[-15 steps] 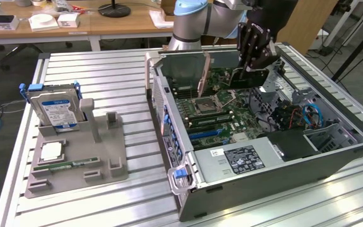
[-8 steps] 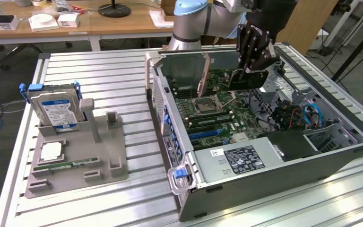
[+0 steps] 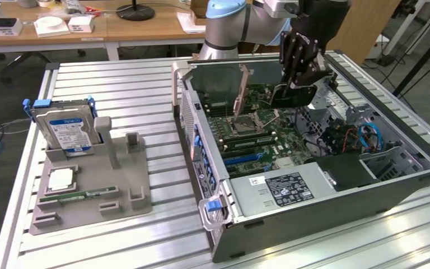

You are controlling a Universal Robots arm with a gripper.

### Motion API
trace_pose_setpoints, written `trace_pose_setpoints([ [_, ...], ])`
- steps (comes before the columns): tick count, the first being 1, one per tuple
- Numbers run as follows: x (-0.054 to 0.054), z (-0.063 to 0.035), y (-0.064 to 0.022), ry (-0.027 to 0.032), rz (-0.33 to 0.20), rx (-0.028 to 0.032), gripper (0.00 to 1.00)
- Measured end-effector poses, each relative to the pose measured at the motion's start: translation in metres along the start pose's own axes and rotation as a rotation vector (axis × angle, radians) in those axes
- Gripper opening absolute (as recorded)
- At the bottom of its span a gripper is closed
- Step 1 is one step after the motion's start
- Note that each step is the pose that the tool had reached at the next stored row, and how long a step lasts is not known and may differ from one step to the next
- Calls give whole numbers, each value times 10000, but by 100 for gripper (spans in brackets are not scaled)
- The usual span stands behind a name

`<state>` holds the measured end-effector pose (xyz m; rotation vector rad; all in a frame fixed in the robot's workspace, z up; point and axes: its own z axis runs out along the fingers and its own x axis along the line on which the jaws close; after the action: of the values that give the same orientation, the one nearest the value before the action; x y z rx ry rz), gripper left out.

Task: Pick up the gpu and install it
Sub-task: 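Insert the gpu into the slot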

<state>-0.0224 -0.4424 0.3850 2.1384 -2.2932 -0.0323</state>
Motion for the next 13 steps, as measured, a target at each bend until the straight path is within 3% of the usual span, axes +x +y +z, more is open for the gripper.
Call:
trace_pose_setpoints([
  [13,0,32,-1,0,0,2,26],
])
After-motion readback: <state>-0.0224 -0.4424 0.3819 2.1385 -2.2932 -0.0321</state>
